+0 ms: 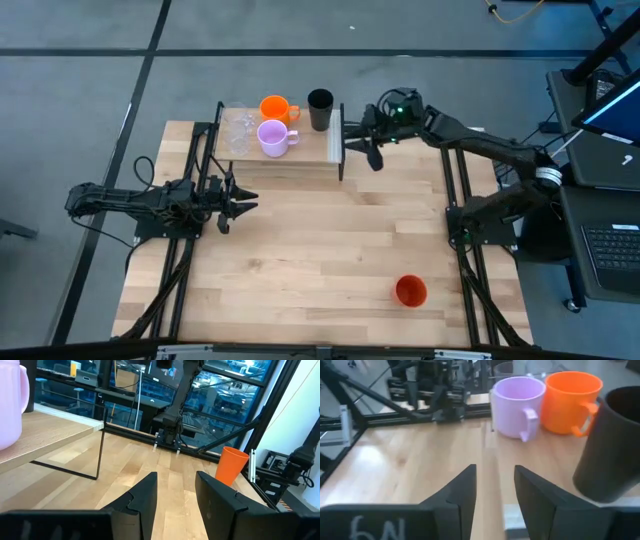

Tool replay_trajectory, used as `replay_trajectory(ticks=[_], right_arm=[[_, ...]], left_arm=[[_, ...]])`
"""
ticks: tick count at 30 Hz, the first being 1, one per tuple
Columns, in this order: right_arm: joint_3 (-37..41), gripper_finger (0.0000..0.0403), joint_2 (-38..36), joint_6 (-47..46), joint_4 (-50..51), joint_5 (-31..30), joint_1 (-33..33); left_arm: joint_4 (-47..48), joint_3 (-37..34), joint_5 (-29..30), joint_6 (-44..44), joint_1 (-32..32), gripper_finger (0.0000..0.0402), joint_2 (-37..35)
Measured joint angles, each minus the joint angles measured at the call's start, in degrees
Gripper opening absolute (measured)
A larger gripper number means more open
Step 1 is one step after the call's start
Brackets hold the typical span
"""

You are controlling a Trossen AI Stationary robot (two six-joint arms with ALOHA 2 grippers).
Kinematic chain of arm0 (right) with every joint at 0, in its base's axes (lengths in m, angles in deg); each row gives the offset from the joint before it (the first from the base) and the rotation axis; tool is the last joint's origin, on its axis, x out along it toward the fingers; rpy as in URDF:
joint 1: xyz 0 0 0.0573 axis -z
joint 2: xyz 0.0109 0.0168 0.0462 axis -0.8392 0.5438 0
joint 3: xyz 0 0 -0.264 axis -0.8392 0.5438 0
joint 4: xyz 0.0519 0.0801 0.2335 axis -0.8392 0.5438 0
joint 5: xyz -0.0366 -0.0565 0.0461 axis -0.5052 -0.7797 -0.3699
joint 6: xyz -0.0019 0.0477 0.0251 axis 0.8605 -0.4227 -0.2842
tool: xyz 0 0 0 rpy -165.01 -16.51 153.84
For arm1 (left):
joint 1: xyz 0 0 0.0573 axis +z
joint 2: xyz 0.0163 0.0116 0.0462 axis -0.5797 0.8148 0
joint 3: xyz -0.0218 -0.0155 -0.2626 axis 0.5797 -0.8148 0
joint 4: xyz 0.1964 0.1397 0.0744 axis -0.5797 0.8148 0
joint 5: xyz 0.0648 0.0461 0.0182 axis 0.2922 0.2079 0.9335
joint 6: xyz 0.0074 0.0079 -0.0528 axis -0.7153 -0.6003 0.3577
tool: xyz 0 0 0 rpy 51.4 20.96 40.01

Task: Stack small to large cups/mugs on shelf
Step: Put the orange cup on the shelf

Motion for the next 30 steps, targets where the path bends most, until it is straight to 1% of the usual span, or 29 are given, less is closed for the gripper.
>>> replay_trajectory(ticks=[9,13,17,19,27,30], right_arm=[[0.02,0.0134,-11.84,0.15,12.23,-0.93,-2.53],[0.02,0.0134,-17.9,-0.2,22.66,-5.18,-3.86],[0.02,0.0134,-23.11,-2.46,32.83,-11.85,-6.29],[0.04,0.0134,-25.27,-4.15,36.51,-13.2,-7.63],[0.04,0.0134,-31.34,-10.65,44.52,-12.93,-14.36],[0.04,0.0134,-31.87,-11.79,46.58,-10.41,-17.77]], left_arm=[[0.0,0.0,-0.09,0.0,0.0,0.0128,0.0],[0.0,0.0,-0.09,0.0,0.0,0.0128,0.02],[0.0,0.0,-0.09,0.0,-0.01,0.0128,0.02],[0.0,0.0,-0.09,0.0,-0.01,0.0128,0.0],[0.0,0.0,-0.09,0.0,-0.01,0.0128,-0.01],[0.0,0.0,-0.09,0.0,-0.01,0.0128,0.01]])
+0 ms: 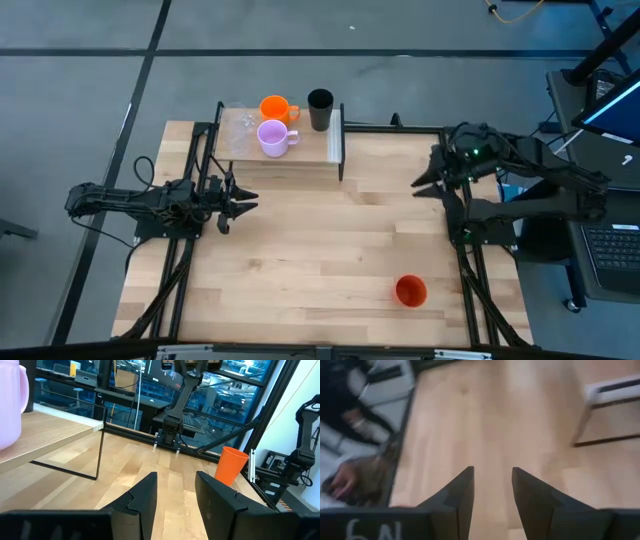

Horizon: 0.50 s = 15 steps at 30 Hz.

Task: Stack small to large cups/mugs on shelf
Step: Put the orange cup on the shelf

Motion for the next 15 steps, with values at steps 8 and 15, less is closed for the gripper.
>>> replay_trajectory(ticks=[8,15], right_arm=[[0.07,0.0134,1.66,-1.23,2.73,1.64,-8.99],[0.09,0.0145,3.69,-6.37,5.0,0.84,-18.65]], left_arm=[[0.0,0.0,0.0,0.0,0.01,0.0128,-0.01],[0.0,0.0,0.0,0.0,0.0,0.0128,0.01]])
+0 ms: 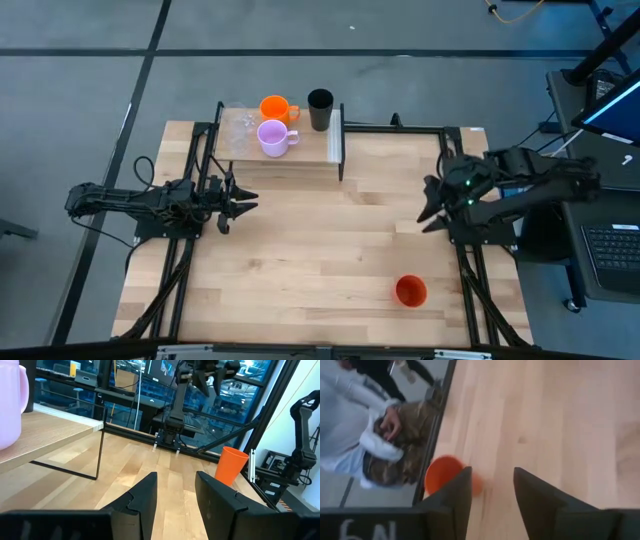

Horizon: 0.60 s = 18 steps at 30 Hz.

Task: Stack small to large cups/mugs on shelf
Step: Put the orange cup on the shelf

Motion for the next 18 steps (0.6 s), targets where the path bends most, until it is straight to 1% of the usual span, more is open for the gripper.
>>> replay_trajectory(ticks=[2,5,9,12,18], right_arm=[[0.0,0.0166,0.73,-0.05,1.1,-0.05,-1.54],[0.0,0.0209,2.18,-1.45,2.96,-1.77,-2.85],[0.0,0.0257,4.02,-1.77,2.99,-2.59,-3.4],[-0.01,0.0272,5.13,-5.24,2.8,-2.18,-3.4],[0.0,0.0275,7.31,-7.62,6.13,-1.74,-5.25]], left_arm=[[0.0,0.0,0.0,0.0,0.01,0.0128,-0.02],[0.0,0.0,0.0,0.0,0.02,0.0128,0.0],[0.0,0.0,0.0,0.0,0.01,0.0128,-0.02],[0.0,0.0,0.0,0.0,0.02,0.0128,-0.01],[0.0,0.0,0.0,0.0,0.0,0.0128,-0.02]])
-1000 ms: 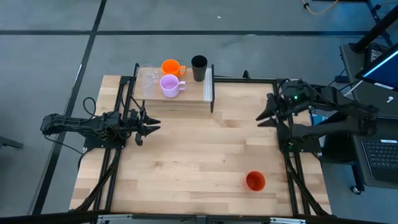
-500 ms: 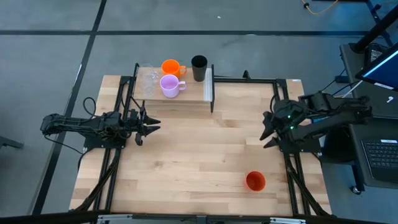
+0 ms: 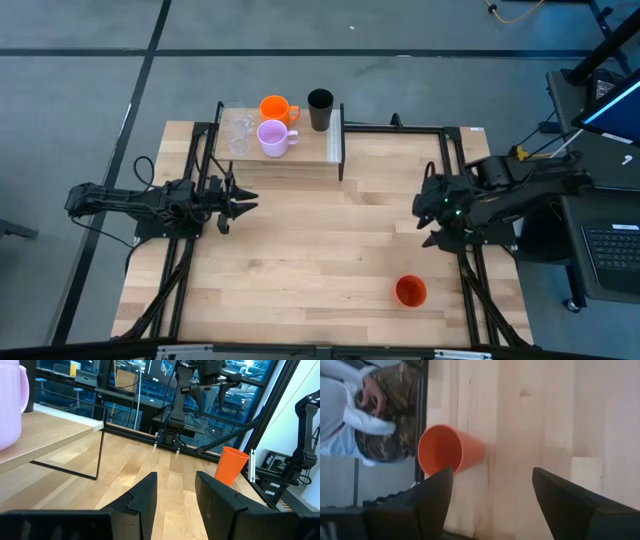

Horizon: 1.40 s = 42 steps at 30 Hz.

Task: Stack small to large cups/mugs on shelf
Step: Put the orange cup on the shelf

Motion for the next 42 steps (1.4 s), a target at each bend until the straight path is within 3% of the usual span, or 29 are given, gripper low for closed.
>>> replay_trajectory(ticks=[4,15,30,42], right_arm=[[-0.02,0.0275,1.61,-0.34,-0.3,-0.28,-3.1],[-0.02,0.0275,8.81,-2.93,-0.19,-10.11,-11.45],[5.63,0.0275,14.99,-7.87,-12.03,-9.42,-18.4],[6.19,0.0275,24.06,-10.13,-14.75,-11.19,-22.21]], left_arm=[[0.0,0.0,0.0,0.0,0.01,0.0128,0.0],[0.0,0.0,0.0,0.0,0.02,0.0128,0.02],[0.0,0.0,0.02,0.0,0.02,0.0128,0.0],[0.0,0.0,0.02,0.0,0.02,0.0128,0.0]])
